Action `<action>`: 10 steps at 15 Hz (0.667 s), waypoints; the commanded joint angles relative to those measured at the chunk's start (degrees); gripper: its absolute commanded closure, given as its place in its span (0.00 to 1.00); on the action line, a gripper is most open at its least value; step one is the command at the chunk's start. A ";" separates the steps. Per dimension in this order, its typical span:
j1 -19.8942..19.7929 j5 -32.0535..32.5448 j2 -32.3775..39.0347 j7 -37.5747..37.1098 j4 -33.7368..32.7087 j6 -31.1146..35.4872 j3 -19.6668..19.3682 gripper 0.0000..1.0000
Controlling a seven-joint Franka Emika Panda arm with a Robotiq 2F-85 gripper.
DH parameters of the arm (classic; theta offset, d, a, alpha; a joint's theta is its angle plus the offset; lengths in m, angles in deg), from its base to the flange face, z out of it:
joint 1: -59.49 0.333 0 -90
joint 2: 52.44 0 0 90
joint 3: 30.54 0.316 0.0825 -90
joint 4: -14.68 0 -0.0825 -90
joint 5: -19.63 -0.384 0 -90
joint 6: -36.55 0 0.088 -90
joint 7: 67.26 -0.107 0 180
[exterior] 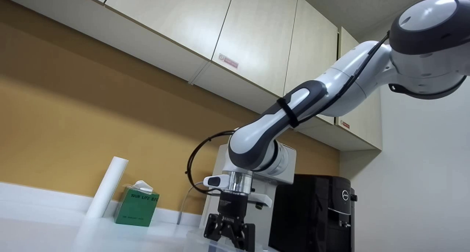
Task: Pick up the blue marker from the clear lunch box and place it on the white countertop
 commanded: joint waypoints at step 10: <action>1.69 -0.08 -1.75 -7.95 -0.22 -6.97 -0.23 0.00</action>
